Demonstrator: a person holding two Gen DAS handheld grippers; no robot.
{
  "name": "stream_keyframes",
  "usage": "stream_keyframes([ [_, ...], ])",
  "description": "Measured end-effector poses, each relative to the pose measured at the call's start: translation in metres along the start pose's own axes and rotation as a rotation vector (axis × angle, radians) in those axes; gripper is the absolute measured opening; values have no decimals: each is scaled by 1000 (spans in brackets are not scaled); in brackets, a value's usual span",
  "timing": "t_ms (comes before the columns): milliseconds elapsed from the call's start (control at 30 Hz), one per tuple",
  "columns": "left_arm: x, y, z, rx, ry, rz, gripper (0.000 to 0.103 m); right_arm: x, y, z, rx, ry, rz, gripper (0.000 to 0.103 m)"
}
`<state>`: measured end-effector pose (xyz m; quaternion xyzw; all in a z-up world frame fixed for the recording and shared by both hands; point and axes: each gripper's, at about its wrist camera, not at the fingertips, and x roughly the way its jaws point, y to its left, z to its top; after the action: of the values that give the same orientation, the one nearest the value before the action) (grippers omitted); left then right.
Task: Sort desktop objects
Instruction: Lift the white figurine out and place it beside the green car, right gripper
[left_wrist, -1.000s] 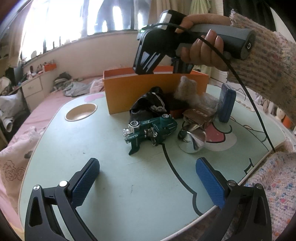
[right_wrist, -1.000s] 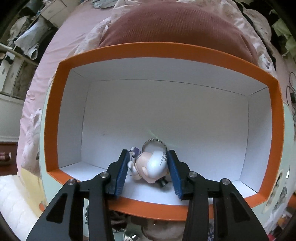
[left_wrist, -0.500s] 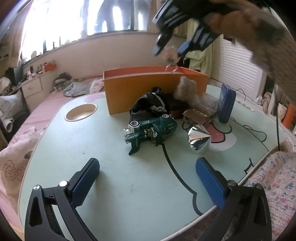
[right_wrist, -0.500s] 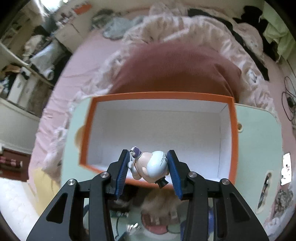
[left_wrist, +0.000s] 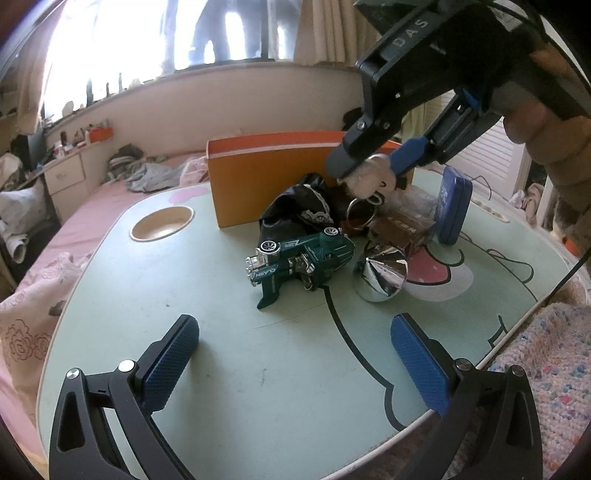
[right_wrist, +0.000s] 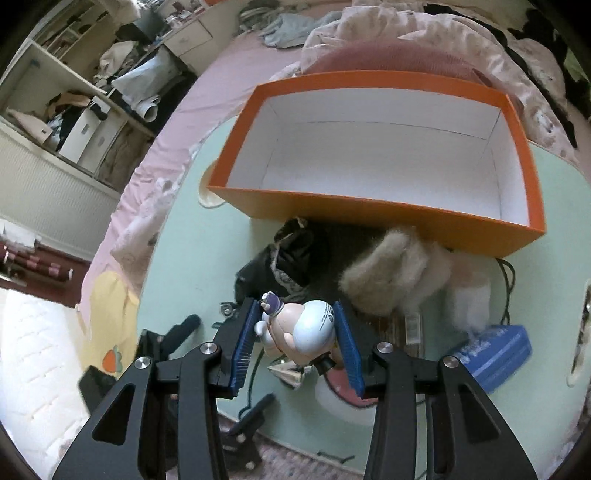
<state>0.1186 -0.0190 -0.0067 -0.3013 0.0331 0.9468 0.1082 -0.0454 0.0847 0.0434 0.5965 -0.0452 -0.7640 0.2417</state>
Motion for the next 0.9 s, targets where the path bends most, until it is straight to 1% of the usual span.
stream_keyframes([
  [33, 0, 0, 0, 0, 0, 0, 103, -1, 0, 1, -8, -13, 5, 44],
  [67, 0, 0, 0, 0, 1, 0, 103, -6, 1, -1, -16, -46, 20, 44],
  [133, 0, 1, 0, 0, 1, -1, 103, -20, -2, -2, -25, -119, 34, 45],
  [167, 0, 1, 0, 0, 1, -1, 103, -34, -2, -7, -36, -175, 32, 47],
  [200, 0, 1, 0, 0, 3, -1, 103, -44, -3, -12, -43, -212, 28, 56],
  [267, 0, 1, 1, -1, 8, 1, 103, -65, -4, -26, -50, -297, 11, 65],
  [300, 0, 1, 1, -1, 10, 1, 103, -77, -5, -38, -65, -353, -8, 67],
  [367, 0, 2, 1, -2, 11, 1, 103, -90, -5, -64, -105, -422, -60, 67],
  [400, 0, 2, 1, -2, 11, 0, 103, -91, -4, -76, -124, -440, -87, 68],
  [467, 0, 2, 1, -2, 10, -1, 103, -87, -5, -99, -153, -456, -163, 68],
  [567, 1, 3, 0, -5, 6, -7, 103, -68, -19, -135, -191, -444, -335, 68],
  [667, 1, 3, 0, -6, 6, -7, 103, -42, -37, -150, -197, -391, -450, 68],
  [700, 2, 3, -1, -6, 7, -7, 103, -35, -44, -152, -195, -374, -471, 68],
  [733, 1, 4, -1, -5, 4, -8, 103, -27, -48, -153, -191, -357, -489, 68],
  [767, 1, 4, -2, -6, 1, -9, 103, -23, -51, -153, -188, -370, -489, 70],
  [800, 2, 4, -2, -6, -2, -10, 103, -23, -51, -152, -186, -388, -474, 76],
  [833, 1, 4, -3, -4, -9, -14, 103, -21, -53, -150, -186, -379, -454, 80],
  [900, 0, 6, -6, 1, -24, -25, 103, -16, -59, -147, -177, -359, -388, 102],
])
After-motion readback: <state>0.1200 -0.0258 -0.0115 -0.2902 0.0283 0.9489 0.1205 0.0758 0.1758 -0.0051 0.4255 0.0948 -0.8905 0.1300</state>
